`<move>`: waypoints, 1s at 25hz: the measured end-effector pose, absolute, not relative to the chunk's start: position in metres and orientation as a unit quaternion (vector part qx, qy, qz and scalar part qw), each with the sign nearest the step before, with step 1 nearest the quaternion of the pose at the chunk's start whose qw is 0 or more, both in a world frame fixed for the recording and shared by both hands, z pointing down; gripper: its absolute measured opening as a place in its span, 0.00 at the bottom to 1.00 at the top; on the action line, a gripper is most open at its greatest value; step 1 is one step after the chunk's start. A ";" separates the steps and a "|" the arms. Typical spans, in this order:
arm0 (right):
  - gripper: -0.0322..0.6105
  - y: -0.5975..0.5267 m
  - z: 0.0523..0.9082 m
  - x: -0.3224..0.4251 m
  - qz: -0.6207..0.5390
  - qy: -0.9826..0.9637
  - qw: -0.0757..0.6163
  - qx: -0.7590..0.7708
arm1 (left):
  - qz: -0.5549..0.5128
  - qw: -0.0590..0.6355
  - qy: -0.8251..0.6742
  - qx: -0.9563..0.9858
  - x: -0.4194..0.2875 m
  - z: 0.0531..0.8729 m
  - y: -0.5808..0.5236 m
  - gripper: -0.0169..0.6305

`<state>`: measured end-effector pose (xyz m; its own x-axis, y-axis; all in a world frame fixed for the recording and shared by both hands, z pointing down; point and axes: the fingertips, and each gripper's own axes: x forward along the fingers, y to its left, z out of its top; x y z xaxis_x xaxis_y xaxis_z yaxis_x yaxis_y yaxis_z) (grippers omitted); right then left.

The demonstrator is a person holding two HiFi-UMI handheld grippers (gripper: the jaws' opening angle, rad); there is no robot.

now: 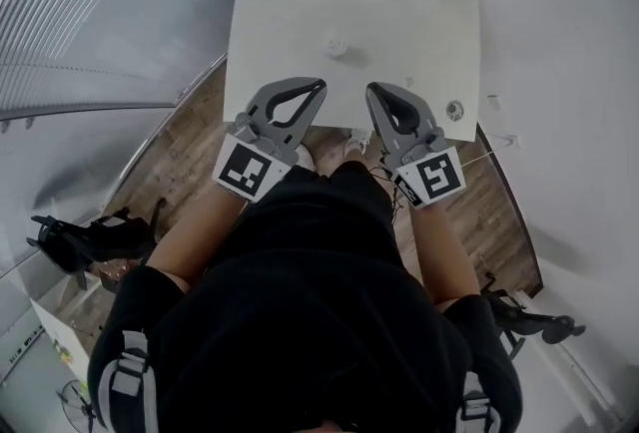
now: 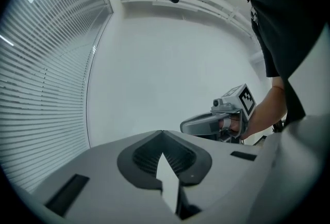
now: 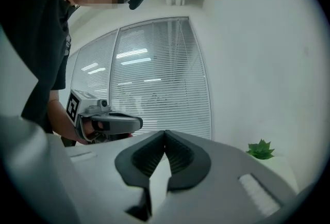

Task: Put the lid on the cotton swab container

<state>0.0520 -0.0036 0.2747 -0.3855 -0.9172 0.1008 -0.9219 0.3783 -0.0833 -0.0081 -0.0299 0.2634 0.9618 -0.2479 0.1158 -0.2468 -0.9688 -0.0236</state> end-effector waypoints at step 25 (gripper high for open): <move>0.07 0.035 0.255 0.031 0.049 -0.831 0.005 0.554 | -0.052 0.006 0.119 -0.992 -0.014 0.249 0.004 0.04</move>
<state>0.0307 0.0351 0.2547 -0.3859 -0.9204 0.0631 -0.9214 0.3812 -0.0753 -0.0143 0.0040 0.2492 0.9662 -0.2364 0.1023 -0.2351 -0.9716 -0.0251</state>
